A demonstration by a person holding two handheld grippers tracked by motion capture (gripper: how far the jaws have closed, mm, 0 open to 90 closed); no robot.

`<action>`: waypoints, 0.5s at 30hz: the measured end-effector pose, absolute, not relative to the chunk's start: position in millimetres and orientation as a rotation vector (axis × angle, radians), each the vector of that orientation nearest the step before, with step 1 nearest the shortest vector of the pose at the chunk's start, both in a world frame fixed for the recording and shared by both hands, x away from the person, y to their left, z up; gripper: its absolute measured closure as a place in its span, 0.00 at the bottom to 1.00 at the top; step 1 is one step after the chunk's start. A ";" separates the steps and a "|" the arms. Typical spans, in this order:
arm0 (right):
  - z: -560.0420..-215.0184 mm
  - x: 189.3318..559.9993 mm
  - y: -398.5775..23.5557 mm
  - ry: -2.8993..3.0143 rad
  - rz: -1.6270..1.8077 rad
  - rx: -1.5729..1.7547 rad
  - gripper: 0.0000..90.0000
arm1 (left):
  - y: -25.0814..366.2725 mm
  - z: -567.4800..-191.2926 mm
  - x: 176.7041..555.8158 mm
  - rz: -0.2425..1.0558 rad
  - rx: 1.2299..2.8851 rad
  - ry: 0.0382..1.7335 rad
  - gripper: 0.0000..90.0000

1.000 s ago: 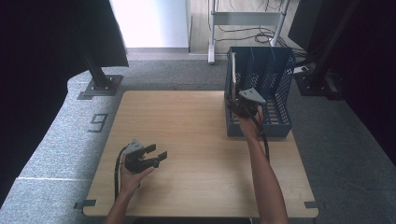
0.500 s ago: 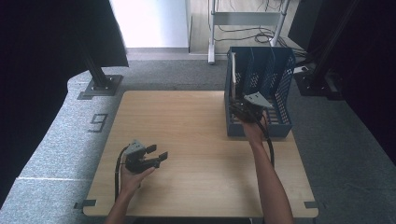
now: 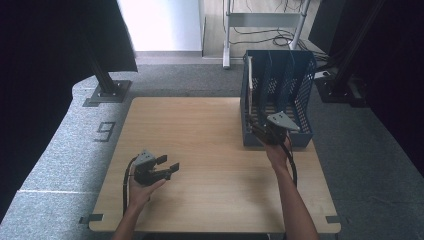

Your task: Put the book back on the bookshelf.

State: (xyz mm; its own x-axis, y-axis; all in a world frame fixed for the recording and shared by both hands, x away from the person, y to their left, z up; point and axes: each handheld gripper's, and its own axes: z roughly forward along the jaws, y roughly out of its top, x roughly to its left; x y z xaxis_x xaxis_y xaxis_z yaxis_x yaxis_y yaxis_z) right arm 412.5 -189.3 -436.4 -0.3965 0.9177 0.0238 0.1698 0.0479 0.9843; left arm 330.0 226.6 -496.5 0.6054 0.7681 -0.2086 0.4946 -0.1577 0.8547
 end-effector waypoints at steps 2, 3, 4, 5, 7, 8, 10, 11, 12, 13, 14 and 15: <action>-441.8 405.1 -190.0 1.663 1.414 1.106 0.52 | 227.0 -496.6 330.2 0.336 1.814 1.026 0.36; -443.8 402.7 -190.2 1.664 1.415 1.105 0.52 | 227.1 -496.7 330.2 0.337 1.815 1.027 0.36; -446.4 399.4 -190.8 1.667 1.417 1.106 0.52 | 227.4 -496.6 330.2 0.335 1.816 1.026 0.36; -449.5 395.6 -191.7 1.670 1.423 1.111 0.52 | 227.5 -496.5 330.2 0.334 1.816 1.026 0.36; -454.0 390.3 -193.2 1.672 1.429 1.114 0.52 | 227.6 -496.6 330.2 0.333 1.815 1.025 0.36; -456.5 387.4 -194.1 1.679 1.431 1.115 0.52 | 227.4 -496.8 330.4 0.330 1.816 1.024 0.36; -461.2 381.9 -195.5 1.684 1.435 1.119 0.52 | 227.1 -497.2 330.7 0.330 1.819 1.025 0.36; -463.2 379.3 -196.1 1.688 1.435 1.122 0.52 | 226.9 -497.5 330.7 0.330 1.820 1.024 0.36; -465.1 377.1 -196.9 1.693 1.437 1.123 0.52 | 226.6 -497.6 330.8 0.329 1.823 1.023 0.36; -467.2 373.9 -197.6 1.698 1.443 1.127 0.52 | 226.5 -497.7 330.8 0.328 1.825 1.022 0.36; -468.4 372.2 -198.0 1.702 1.443 1.125 0.52 | 226.1 -497.9 330.9 0.327 1.826 1.023 0.36; -470.1 369.7 -198.3 1.708 1.443 1.124 0.52 | 225.8 -498.1 330.9 0.325 1.828 1.021 0.36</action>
State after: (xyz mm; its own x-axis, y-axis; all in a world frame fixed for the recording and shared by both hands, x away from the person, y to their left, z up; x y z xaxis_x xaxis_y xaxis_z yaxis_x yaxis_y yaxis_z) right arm 369.7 -198.3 -470.1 -0.4390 0.8965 0.0603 0.2089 0.0366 0.9773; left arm 330.9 225.8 -498.1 0.6109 0.7634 -0.2100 0.5012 -0.1676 0.8489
